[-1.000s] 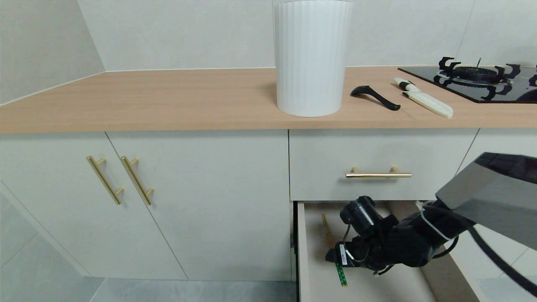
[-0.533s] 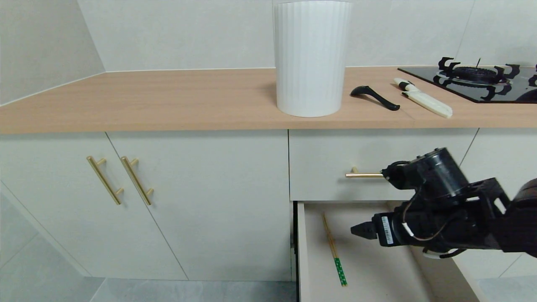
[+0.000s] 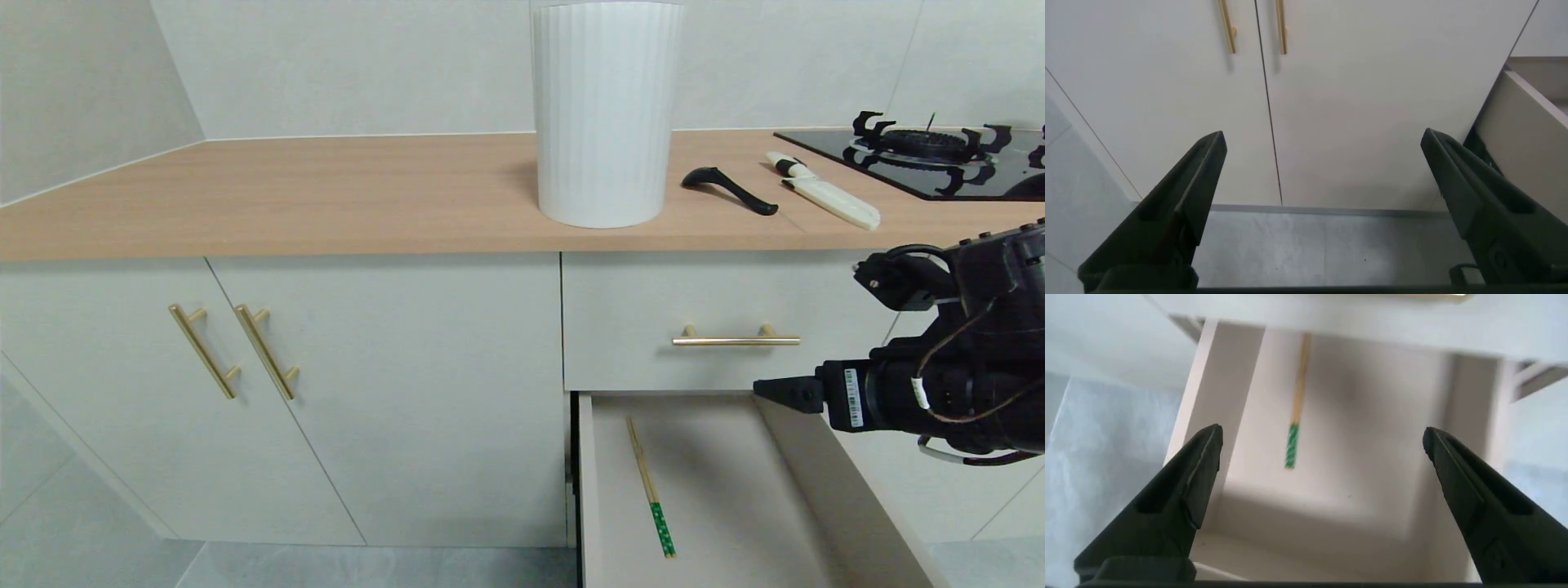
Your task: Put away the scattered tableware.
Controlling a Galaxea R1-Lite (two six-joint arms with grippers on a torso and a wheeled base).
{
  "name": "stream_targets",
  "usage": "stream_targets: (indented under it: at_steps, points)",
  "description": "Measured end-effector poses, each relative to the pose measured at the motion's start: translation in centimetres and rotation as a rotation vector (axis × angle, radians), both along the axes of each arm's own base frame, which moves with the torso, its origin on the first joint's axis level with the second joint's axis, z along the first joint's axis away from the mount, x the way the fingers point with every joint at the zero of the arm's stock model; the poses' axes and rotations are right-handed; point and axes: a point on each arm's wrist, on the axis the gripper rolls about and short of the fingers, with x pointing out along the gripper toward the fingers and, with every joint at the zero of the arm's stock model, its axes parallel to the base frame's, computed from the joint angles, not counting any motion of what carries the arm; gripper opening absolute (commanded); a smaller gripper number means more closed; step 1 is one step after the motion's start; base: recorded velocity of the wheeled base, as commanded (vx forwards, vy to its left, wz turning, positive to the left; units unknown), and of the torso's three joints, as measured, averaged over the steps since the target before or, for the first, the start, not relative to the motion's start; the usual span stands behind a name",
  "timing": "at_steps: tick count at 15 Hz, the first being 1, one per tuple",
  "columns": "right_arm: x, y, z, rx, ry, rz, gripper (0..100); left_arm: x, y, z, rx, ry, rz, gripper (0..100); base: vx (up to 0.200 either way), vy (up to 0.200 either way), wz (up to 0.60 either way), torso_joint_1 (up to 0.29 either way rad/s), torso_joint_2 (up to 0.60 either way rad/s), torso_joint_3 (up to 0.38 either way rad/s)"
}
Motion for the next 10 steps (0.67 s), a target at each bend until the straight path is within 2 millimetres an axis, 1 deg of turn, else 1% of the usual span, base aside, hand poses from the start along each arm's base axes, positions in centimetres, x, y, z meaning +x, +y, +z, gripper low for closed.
stream_targets:
  at_steps: [6,8,10]
  points:
    - [-0.26,-0.69,0.58,0.005,-0.024,-0.018,100,0.00,0.00,0.00,0.000,0.000,0.000,100,0.000,0.000,0.00,0.000,0.00,0.000]
    - [-0.22,-0.70,0.56,0.002,-0.025,-0.017,100,0.00,0.00,0.00,0.000,0.000,0.000,100,0.000,0.000,0.00,0.049,-0.20,-0.161]
    - [-0.20,-0.69,0.56,-0.008,-0.029,-0.009,100,0.00,0.00,0.00,0.000,0.000,0.000,100,0.000,0.000,0.00,0.090,-0.23,-0.283]
